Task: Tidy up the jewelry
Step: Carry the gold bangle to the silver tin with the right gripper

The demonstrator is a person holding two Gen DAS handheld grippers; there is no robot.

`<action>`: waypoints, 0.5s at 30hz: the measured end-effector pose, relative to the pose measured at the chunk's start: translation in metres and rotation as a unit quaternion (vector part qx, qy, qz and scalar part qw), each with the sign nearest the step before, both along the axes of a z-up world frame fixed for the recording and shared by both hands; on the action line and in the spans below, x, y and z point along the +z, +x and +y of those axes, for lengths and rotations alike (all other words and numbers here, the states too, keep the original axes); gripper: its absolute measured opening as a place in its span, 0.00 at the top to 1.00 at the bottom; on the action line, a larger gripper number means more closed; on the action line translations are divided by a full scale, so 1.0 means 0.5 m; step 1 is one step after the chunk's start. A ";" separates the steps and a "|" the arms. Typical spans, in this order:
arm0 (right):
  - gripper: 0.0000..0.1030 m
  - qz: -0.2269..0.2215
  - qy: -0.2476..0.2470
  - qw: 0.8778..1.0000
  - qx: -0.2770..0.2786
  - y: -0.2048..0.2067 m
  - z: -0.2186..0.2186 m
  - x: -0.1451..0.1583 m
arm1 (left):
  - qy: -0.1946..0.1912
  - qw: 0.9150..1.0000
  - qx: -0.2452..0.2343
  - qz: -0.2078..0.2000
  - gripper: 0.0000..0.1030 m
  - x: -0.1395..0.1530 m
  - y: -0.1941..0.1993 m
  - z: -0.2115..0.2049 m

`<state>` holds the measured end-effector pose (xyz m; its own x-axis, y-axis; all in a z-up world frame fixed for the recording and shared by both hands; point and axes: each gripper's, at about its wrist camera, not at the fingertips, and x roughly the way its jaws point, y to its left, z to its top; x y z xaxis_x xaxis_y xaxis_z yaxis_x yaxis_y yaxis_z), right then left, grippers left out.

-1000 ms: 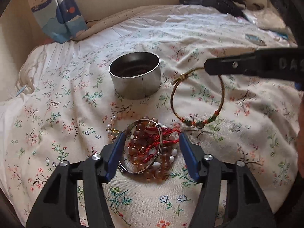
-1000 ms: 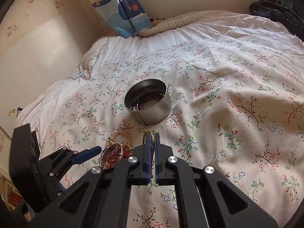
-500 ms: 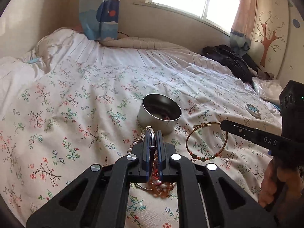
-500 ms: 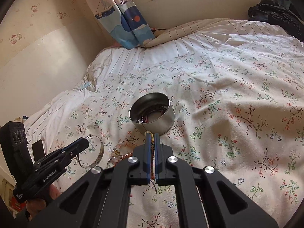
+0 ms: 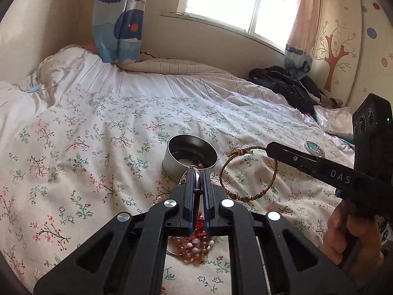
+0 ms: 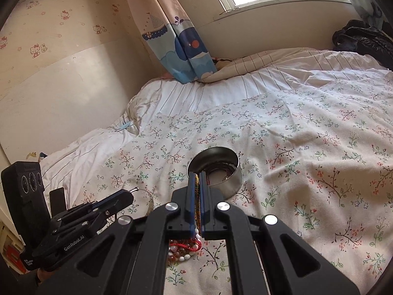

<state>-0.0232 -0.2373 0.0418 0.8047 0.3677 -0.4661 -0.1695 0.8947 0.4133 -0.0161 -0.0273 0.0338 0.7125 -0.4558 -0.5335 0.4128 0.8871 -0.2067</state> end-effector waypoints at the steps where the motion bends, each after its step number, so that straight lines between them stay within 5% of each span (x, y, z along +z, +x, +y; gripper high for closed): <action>1: 0.96 -0.003 0.002 1.000 0.000 0.004 0.001 0.002 | -0.001 1.000 0.000 0.000 0.94 0.001 0.003 -0.003; 15: 0.96 -0.021 0.013 1.000 -0.008 0.082 0.003 0.011 | -0.045 0.999 0.001 0.001 0.94 0.015 0.094 -0.044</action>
